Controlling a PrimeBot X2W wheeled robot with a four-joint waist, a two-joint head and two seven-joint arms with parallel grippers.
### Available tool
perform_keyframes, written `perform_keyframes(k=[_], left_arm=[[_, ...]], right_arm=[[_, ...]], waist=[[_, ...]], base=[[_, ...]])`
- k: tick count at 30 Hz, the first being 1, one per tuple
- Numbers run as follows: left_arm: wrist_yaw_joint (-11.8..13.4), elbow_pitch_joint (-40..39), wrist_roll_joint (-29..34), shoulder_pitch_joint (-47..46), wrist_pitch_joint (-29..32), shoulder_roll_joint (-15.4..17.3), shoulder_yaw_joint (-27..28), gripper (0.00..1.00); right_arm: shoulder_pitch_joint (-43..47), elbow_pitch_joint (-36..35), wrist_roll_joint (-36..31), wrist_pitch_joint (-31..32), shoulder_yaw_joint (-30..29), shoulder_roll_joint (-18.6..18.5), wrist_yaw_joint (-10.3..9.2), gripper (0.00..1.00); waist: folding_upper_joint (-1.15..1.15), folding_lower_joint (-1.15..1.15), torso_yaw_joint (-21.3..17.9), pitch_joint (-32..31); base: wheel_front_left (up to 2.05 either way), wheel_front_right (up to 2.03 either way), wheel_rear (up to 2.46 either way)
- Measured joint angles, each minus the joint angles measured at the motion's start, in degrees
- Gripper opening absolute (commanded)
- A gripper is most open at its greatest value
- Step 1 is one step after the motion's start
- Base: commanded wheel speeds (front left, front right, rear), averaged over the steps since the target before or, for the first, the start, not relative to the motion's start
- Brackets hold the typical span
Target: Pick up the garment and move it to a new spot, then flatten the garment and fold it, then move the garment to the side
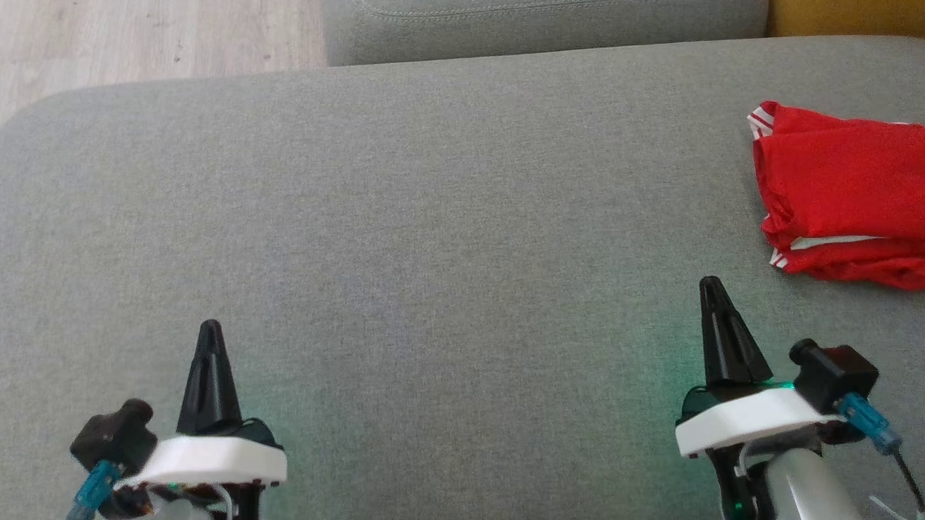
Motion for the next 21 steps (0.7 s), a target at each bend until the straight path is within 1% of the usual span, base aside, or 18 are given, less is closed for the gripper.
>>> perform_keyframes(k=[14, 21], left_arm=[[-0.53, -0.07, -6.76, 0.00, 2.04, 0.00, 0.51, 0.00], [-0.86, -0.13, -10.39, 0.00, 3.07, 0.00, 1.70, 0.00]], right_arm=[[-0.03, -0.33, 8.90, 1.66, -0.74, -0.04, 0.00, 0.00], [0.01, -0.73, 13.56, 2.59, -1.41, -0.09, 0.01, 0.00]], waist=[[0.00, 0.00, 0.42, -0.54], [0.00, 0.00, 0.64, -0.83]], base=[[0.00, 0.00, 0.00], [0.00, 0.00, 0.00]])
